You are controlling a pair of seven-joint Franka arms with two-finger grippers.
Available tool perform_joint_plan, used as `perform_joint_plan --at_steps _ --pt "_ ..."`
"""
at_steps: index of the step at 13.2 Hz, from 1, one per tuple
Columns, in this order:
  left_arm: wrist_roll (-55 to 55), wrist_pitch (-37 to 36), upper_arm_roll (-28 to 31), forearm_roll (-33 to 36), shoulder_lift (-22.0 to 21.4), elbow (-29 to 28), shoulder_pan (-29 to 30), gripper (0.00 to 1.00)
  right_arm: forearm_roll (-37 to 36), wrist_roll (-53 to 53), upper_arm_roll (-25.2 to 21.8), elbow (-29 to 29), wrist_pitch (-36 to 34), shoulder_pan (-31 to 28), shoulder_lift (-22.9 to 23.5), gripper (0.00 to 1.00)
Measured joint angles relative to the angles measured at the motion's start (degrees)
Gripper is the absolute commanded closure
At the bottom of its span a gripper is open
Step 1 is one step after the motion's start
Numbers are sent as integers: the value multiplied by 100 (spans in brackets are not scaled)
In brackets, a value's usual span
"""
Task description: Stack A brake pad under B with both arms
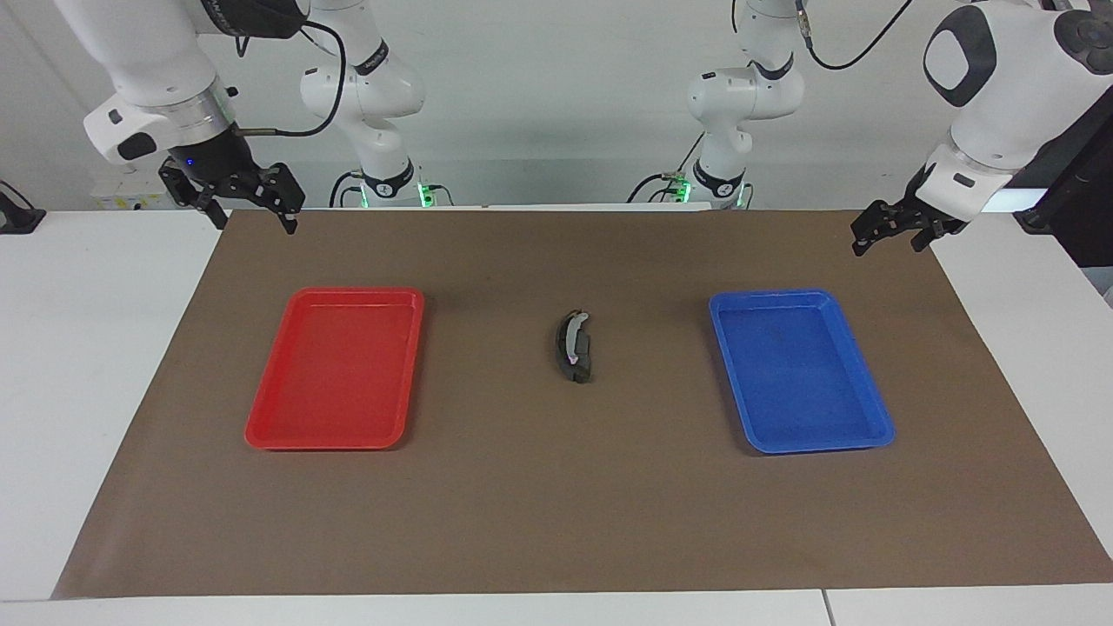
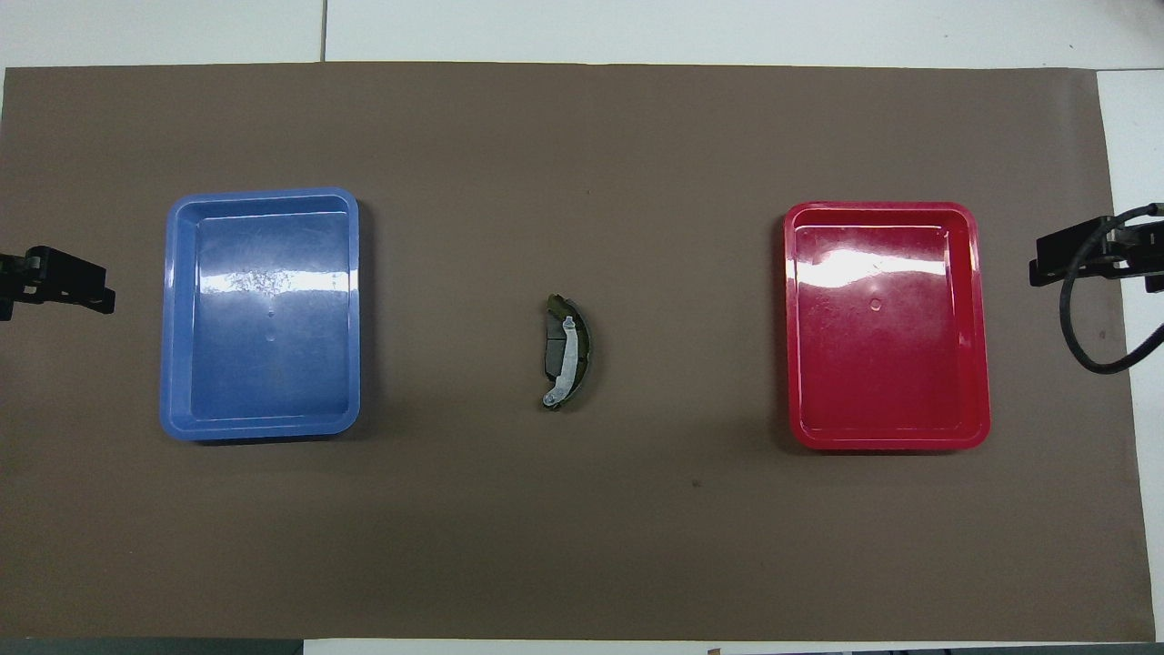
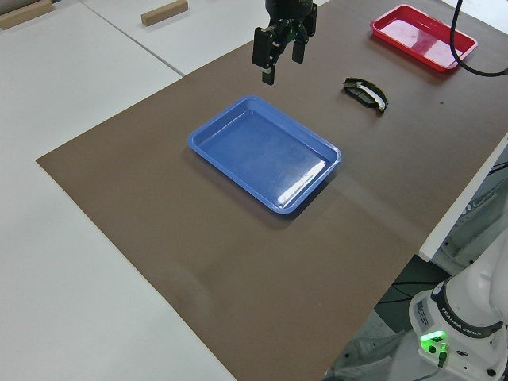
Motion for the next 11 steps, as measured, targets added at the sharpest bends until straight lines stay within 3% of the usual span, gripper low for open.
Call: perform_joint_plan --at_steps 11 --pt "0 0 0 0 0 0 0 0 -1 0 -20 -45 68 -15 3 0"
